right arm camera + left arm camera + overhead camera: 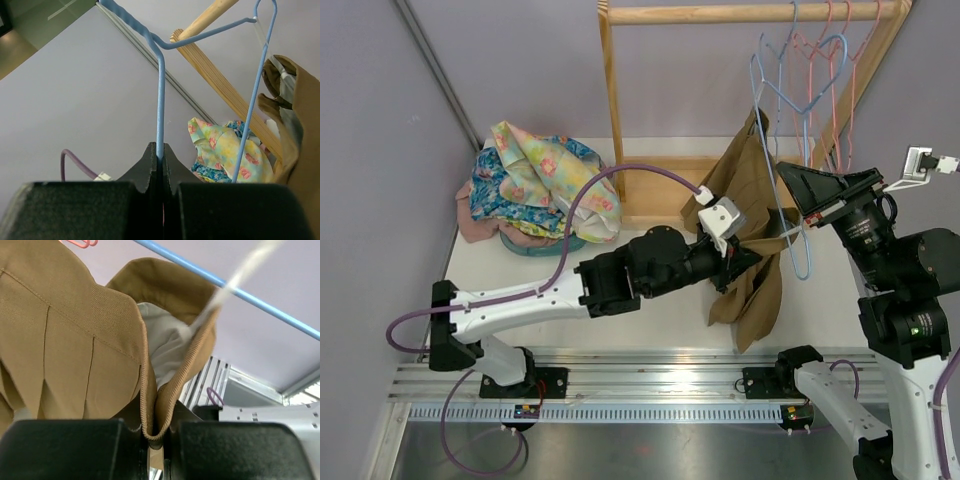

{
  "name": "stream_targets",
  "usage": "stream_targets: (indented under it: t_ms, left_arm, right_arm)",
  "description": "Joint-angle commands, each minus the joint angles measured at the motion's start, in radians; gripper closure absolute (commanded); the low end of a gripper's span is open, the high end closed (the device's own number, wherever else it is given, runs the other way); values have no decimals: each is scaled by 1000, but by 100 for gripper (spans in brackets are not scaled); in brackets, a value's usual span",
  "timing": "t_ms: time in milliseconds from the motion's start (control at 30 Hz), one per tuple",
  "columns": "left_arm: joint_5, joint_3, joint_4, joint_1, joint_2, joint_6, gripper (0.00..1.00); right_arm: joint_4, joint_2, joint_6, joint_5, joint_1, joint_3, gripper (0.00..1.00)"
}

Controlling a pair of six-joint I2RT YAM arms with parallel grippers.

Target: Remove the skirt from the hanger

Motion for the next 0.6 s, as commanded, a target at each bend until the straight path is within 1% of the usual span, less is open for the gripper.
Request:
stream_targets:
  t_ms: [0,100,200,267,333,367,400,433,467,533,567]
  left_arm:
    - [-9,38,7,-34,-137,60,100]
    - [42,71,-64,-57,-177,59,100]
    - [114,137,-88,-92,-163,51,100]
    - [155,174,-91,-121,-109,45,100]
    - [170,252,-92,-173,-50,47,100]
    - [190,286,-103,-190,22,57,100]
    - [197,322,-133,-227,59,65,100]
    - [201,415,-153,-244,96,73,100]
    - [222,460,-175,-256,177,82,100]
    - [246,559,-248,-288,251,90,100]
    - [264,637,-272,-297,280,100,100]
  right_arm:
    - [102,-7,-76,47,5,72,100]
    - [114,7,-95,56,3,68,100]
    - [137,3,-104,97,5,39,100]
    - [145,-4,-121,137,5,22,100]
    - [151,-10,-134,186,5,7,100]
    - [159,-13,-134,201,3,-1,100]
    - [165,-14,-134,215,5,-4,100]
    - [166,-13,-137,238,5,-6,100]
    - [167,-14,-136,249,5,-7,100]
    - [171,-8,-133,289,5,-9,100]
    - [173,-5,-134,300,5,-6,100]
